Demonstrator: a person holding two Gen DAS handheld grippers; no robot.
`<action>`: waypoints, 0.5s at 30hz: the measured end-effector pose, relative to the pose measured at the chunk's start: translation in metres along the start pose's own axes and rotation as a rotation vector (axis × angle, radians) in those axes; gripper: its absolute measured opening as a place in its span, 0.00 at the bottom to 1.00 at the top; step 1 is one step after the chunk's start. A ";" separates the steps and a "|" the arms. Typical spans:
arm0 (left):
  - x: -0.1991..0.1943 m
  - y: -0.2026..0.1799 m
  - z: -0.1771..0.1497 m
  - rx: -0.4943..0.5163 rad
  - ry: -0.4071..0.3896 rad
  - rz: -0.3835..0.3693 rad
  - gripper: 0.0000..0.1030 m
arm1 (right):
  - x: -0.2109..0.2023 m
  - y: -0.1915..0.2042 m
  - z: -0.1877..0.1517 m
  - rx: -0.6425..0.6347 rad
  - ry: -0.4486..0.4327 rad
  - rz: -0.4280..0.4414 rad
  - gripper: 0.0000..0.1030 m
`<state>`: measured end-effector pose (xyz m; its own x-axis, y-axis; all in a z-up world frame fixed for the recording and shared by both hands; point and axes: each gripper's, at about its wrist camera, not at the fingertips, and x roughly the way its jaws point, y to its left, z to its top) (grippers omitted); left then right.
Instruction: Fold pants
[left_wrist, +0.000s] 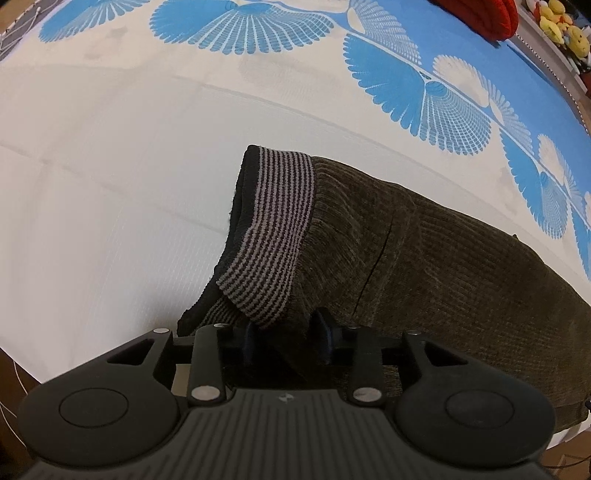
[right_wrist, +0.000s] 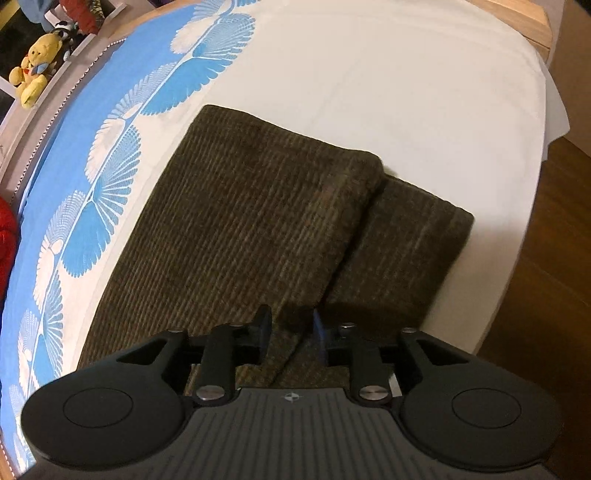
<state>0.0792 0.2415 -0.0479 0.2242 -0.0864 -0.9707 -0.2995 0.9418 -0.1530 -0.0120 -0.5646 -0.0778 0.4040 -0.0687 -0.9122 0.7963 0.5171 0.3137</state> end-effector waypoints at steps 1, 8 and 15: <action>0.000 0.001 0.000 -0.002 0.001 -0.001 0.38 | 0.001 0.001 0.000 -0.002 0.002 0.001 0.26; 0.003 -0.003 0.002 0.008 0.006 0.010 0.39 | 0.003 -0.006 0.002 -0.005 0.003 -0.022 0.27; 0.005 -0.006 0.001 0.016 0.005 0.021 0.42 | -0.002 -0.007 0.004 -0.047 -0.033 -0.042 0.06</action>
<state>0.0834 0.2356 -0.0511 0.2134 -0.0682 -0.9746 -0.2895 0.9484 -0.1297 -0.0169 -0.5717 -0.0776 0.3862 -0.1192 -0.9147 0.7912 0.5526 0.2621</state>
